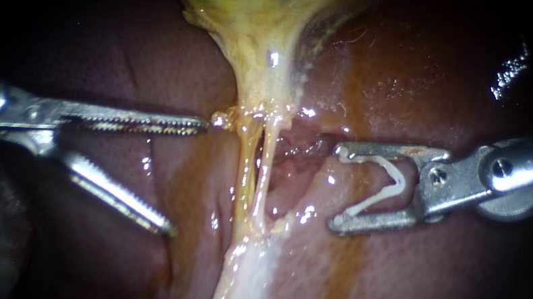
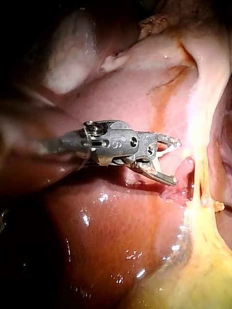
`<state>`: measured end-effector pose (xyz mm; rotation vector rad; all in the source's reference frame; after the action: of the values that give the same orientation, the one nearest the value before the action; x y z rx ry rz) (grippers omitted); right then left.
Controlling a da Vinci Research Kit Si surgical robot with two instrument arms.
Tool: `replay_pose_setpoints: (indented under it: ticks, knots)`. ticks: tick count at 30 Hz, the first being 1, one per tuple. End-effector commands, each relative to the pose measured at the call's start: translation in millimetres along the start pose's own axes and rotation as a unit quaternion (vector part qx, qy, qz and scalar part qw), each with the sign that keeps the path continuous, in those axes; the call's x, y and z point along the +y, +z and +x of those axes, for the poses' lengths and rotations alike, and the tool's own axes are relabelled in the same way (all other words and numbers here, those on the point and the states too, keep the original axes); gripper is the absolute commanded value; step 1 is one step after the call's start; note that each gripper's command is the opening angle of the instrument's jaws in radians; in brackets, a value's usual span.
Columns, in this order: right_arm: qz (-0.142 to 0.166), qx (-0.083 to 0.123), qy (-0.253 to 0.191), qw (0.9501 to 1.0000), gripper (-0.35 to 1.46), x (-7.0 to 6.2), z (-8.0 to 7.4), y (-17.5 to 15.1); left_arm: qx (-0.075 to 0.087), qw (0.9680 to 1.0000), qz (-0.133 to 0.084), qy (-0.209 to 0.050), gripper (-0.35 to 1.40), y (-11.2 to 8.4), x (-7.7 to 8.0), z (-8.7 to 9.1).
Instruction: Grabbing gallbladder
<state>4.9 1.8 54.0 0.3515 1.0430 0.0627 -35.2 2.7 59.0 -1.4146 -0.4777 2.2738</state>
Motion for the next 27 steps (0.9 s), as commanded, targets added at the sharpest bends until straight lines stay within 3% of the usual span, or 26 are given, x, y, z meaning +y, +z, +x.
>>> replay_pose_setpoints:
  ticks: [1, 7, 15, 21, 27]
  knots:
    - [0.000, 0.000, 0.000, 1.0000, 0.50, 0.0, 0.0, 0.0, 0.000, 1.0000, 0.000, -0.007, 0.77, -0.1, -0.2, 0.0]
    - [0.000, 0.000, 0.000, 1.0000, 0.50, 0.0, 0.0, 0.0, 0.000, 0.9999, -0.001, -0.011, 0.76, 0.2, -2.3, -0.3]
    - [0.000, 0.000, 0.000, 1.0000, 0.50, 0.0, 0.0, 0.0, 0.000, 0.9997, 0.007, -0.023, 0.64, 2.5, -5.1, -0.2]
    - [0.000, 0.000, 0.000, 1.0000, 0.50, 0.0, 0.0, 0.1, 0.000, 0.9990, 0.010, -0.043, 0.47, 4.1, -6.5, -0.4]
    - [0.000, 0.000, 0.000, 1.0000, 0.50, 0.0, 0.0, 0.1, 0.000, 0.9982, 0.014, -0.058, 0.36, 4.4, -7.5, -1.4]
